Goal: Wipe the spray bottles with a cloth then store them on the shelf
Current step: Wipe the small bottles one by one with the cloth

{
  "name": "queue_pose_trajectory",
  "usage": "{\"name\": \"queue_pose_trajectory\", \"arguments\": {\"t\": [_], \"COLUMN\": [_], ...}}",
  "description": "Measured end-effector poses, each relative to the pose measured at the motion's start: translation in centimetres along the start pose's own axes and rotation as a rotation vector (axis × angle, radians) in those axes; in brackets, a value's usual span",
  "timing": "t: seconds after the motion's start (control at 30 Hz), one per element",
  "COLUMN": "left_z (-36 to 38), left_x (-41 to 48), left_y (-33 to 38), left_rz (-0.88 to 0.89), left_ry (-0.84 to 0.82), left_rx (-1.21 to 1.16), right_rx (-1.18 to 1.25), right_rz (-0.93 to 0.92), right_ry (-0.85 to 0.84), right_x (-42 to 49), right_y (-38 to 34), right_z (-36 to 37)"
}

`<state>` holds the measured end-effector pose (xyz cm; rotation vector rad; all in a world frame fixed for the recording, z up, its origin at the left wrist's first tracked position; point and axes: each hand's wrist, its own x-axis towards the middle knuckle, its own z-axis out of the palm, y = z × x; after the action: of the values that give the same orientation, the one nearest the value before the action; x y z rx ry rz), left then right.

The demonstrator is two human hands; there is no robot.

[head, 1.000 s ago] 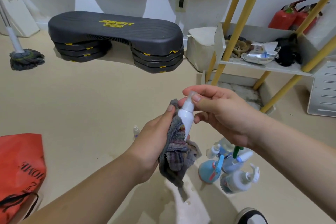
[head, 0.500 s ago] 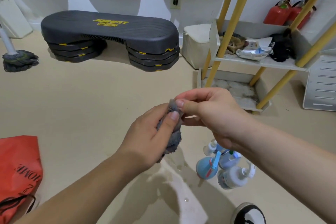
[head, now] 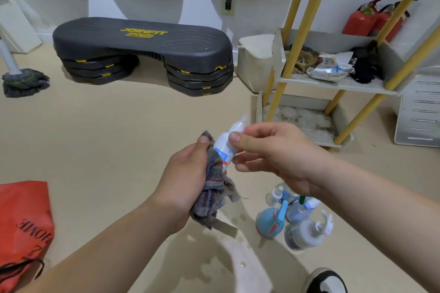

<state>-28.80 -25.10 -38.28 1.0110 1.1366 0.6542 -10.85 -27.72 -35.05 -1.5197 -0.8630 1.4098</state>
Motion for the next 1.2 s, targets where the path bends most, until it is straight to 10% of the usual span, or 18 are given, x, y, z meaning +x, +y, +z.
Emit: {"name": "queue_pose_trajectory", "arguments": {"t": [0.37,0.67,0.8,0.9,1.2], "left_z": [-1.3,-1.9,-1.4,-1.6,-1.3], "left_x": [1.9,0.5,-0.1,0.4,0.0], "left_y": [-3.0,0.5,0.3,0.0,1.0], "left_rz": [-0.095,0.400,0.685,0.665,0.113], "left_ry": [0.082,0.194,-0.013,0.045,-0.049], "left_rx": [0.196,0.216,0.568,0.787,0.079], "right_rx": [-0.300,-0.659,-0.717,-0.746,-0.887], "right_rz": [-0.234,-0.218,-0.317,-0.344,-0.415], "right_ry": [-0.043,-0.052,-0.147,-0.188,-0.205], "right_x": [-0.8,-0.2,-0.8,-1.2,-1.2], "right_y": [1.7,1.9,2.2,1.9,2.0], "right_z": [2.6,1.3,2.1,2.5,2.0]}}
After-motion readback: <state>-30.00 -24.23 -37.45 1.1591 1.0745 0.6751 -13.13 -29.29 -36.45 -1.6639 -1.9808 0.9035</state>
